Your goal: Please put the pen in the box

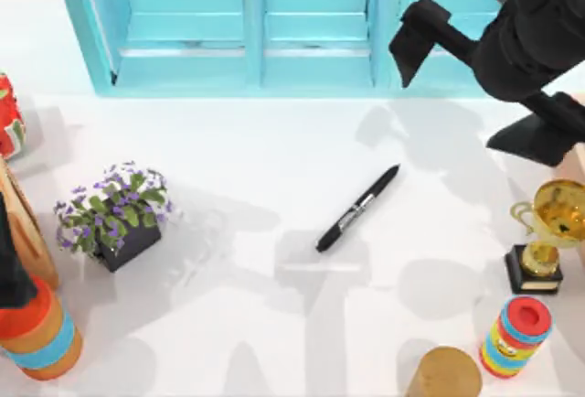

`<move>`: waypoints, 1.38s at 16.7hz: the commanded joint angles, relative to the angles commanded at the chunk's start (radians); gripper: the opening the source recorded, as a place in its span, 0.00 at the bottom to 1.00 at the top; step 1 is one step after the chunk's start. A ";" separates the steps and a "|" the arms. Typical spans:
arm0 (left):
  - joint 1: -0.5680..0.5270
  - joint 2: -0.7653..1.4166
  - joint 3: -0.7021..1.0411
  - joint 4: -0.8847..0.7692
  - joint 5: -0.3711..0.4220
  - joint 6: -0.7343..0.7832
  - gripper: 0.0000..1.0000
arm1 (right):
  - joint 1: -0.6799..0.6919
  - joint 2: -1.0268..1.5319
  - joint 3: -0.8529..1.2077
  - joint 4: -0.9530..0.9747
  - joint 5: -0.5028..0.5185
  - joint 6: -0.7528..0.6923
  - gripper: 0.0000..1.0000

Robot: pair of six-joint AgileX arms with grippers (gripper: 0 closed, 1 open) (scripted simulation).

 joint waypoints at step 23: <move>0.000 0.000 0.000 0.000 0.000 0.000 1.00 | 0.096 0.634 0.300 -0.003 0.028 0.269 1.00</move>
